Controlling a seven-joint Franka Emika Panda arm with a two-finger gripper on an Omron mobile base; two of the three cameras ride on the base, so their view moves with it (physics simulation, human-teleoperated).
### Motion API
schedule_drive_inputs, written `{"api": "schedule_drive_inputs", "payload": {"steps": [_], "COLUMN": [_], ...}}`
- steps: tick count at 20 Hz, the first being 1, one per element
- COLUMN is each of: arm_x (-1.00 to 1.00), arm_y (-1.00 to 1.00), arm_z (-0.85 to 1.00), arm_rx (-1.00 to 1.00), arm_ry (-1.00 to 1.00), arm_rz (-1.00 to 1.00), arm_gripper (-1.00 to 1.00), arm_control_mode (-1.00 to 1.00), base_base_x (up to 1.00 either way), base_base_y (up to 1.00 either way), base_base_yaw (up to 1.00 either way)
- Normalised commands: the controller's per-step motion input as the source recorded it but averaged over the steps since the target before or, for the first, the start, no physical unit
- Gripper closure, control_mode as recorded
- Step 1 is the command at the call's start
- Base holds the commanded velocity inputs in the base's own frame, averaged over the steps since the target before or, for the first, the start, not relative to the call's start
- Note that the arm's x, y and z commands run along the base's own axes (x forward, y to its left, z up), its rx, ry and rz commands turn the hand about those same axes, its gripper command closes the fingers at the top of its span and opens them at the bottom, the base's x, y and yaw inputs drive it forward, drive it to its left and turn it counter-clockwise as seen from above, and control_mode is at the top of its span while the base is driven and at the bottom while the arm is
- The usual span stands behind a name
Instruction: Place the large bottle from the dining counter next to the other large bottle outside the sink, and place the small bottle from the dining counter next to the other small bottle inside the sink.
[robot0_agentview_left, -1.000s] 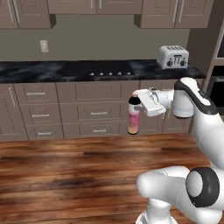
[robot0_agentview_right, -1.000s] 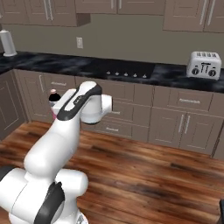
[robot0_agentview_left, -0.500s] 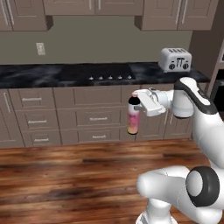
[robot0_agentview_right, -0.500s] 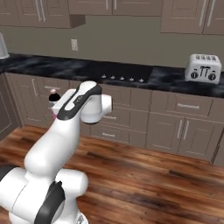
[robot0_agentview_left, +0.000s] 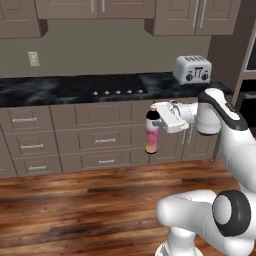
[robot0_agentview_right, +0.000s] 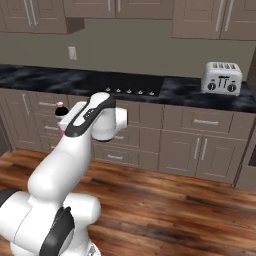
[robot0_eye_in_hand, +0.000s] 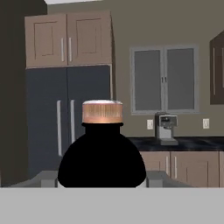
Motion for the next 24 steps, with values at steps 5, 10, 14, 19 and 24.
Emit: {"api": "schedule_drive_inputs", "payload": {"steps": [5,10,14,19,24], "arm_x": [0.00,0.00,0.00,0.00,0.00], "arm_y": [0.00,0.00,0.00,0.00,0.00], "arm_z": [0.00,0.00,0.00,0.00,0.00], "arm_rx": [0.00,0.00,0.00,0.00,0.00], "arm_ry": [0.00,0.00,0.00,0.00,0.00], "arm_rz": [0.00,0.00,0.00,0.00,0.00], "arm_gripper": [1.00,1.00,1.00,1.00,1.00], "arm_control_mode": [1.00,1.00,1.00,1.00,1.00], "base_base_x": [0.31,0.24,0.24,0.26,0.29], "base_base_y": [0.00,-0.06,-0.12,-0.06,0.00], "base_base_yaw": [-0.22,-0.28,-0.32,-0.36,-0.41]}}
